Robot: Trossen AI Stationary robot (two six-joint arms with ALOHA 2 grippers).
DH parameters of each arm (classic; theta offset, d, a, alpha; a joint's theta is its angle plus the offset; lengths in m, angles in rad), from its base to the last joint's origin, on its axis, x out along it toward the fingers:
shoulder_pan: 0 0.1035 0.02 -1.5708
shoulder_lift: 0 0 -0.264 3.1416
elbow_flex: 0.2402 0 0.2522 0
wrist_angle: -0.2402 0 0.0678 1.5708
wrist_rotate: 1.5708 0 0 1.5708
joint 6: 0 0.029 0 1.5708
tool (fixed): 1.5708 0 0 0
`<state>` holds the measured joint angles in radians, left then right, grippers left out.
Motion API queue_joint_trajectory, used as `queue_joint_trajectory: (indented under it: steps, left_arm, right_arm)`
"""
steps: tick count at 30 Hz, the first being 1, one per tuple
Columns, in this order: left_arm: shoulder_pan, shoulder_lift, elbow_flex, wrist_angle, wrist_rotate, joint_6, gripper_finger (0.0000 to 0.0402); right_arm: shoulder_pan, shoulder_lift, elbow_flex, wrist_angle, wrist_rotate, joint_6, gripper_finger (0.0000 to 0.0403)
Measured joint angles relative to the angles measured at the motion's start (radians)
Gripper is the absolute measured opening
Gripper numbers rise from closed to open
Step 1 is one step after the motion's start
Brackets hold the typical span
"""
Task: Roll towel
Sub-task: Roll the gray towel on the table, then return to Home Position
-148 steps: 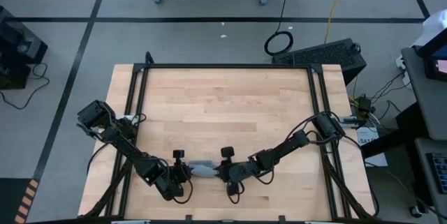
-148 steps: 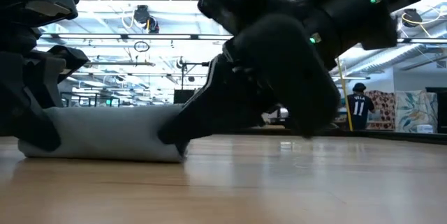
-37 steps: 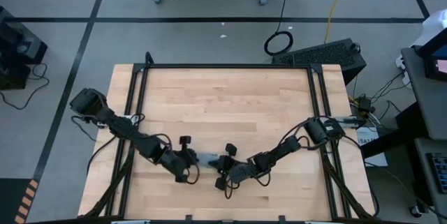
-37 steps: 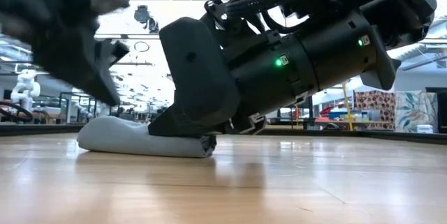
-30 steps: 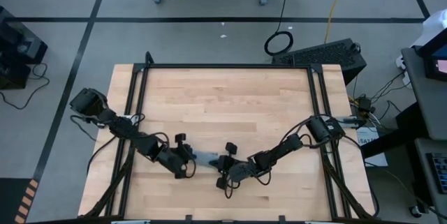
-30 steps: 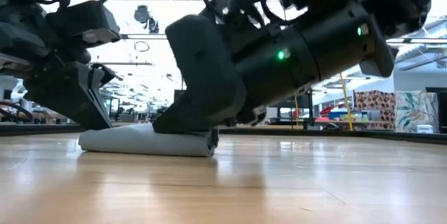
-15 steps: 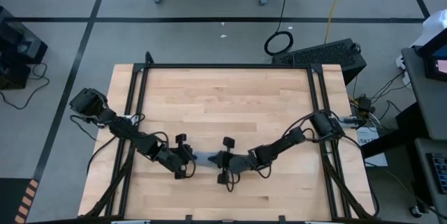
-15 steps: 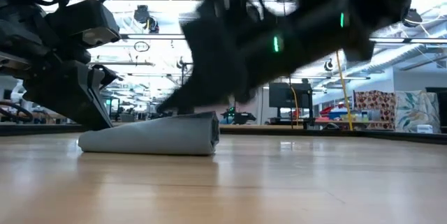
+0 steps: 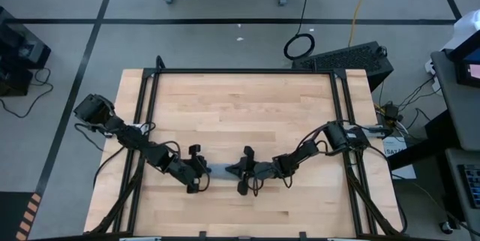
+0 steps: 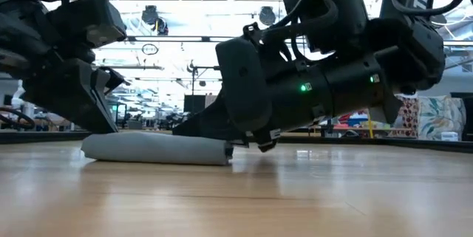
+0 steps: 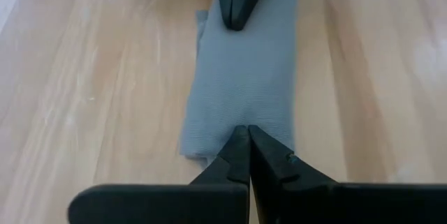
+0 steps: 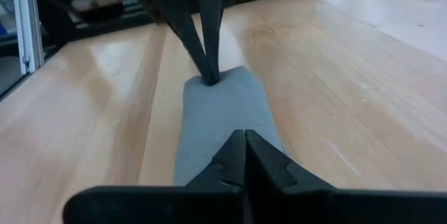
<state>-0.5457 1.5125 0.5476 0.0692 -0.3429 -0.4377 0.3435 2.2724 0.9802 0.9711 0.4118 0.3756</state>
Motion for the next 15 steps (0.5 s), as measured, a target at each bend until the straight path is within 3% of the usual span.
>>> queue_joint_trajectory:
  steps: [9, 15]
  left_arm:
    - [0.000, -0.112, 0.000, -0.014, 0.028, 0.024, 0.0002]
    - [0.000, -0.207, 0.000, -0.035, 0.026, 0.086, 0.0002]
  right_arm:
    - [0.002, -0.095, -0.003, -0.047, -0.036, -0.067, 0.0000]
    - [-0.009, -0.180, -0.003, -0.135, -0.117, -0.095, 0.0000]
